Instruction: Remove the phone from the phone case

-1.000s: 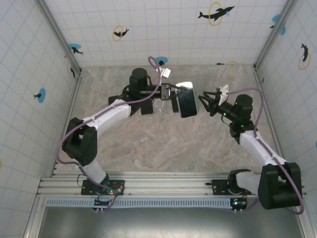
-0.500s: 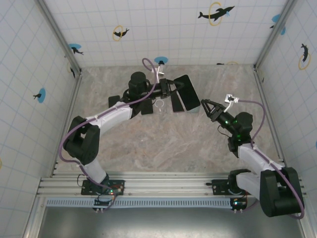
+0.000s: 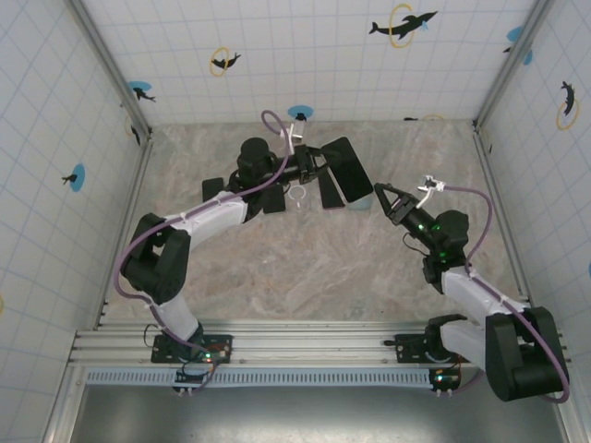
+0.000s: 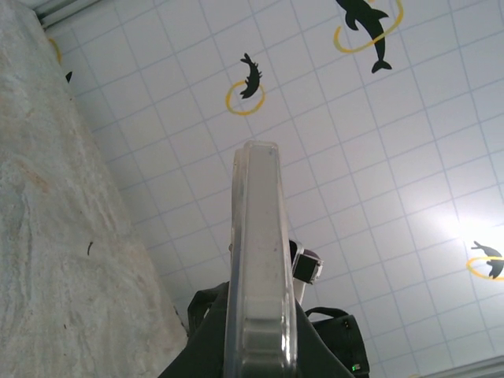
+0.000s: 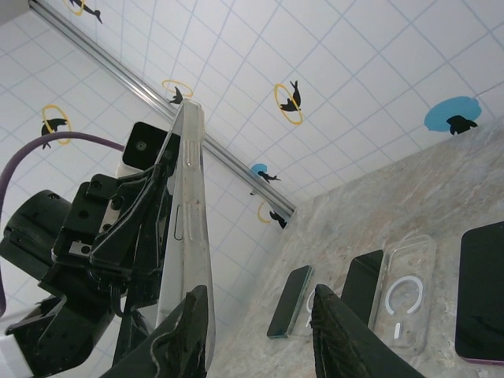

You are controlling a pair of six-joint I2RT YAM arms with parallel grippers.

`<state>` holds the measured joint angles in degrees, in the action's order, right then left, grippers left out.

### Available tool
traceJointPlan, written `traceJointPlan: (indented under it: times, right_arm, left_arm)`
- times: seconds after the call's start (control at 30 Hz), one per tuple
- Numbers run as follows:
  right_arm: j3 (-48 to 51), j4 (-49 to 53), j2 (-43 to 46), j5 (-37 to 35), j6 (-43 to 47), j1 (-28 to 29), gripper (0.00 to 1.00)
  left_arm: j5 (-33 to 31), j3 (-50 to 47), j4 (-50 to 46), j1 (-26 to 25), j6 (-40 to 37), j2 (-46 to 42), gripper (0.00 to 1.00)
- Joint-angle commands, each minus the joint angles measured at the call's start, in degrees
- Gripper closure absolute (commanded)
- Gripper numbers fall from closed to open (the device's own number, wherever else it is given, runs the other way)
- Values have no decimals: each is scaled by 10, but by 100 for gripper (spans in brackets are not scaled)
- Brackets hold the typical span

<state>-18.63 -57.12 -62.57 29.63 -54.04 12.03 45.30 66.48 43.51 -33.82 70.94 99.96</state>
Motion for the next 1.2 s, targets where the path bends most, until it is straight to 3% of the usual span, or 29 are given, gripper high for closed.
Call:
traceJointPlan:
  times: [0.0,0.33,0.63,0.97,1.17]
  right_arm:
    - [-9,-16,-10,27,-1,21,63]
    - [-37,10,-26,25,1,55,63]
    - [-82,128,-22,4,74,76,64]
    - [-76,147,6,-86,81,108,65]
    - [-55,144,31,-112,47,108,64]
  left_arm:
    - [-27,0,74,-4,35,0,100]
    - [-77,-4,64,-24,21,2,100]
    - [-139,-23,103,-41,41,-3,100]
    - [-253,-62,116,-60,53,-30,100]
    - [-266,-69,116,-62,51,-29,100]
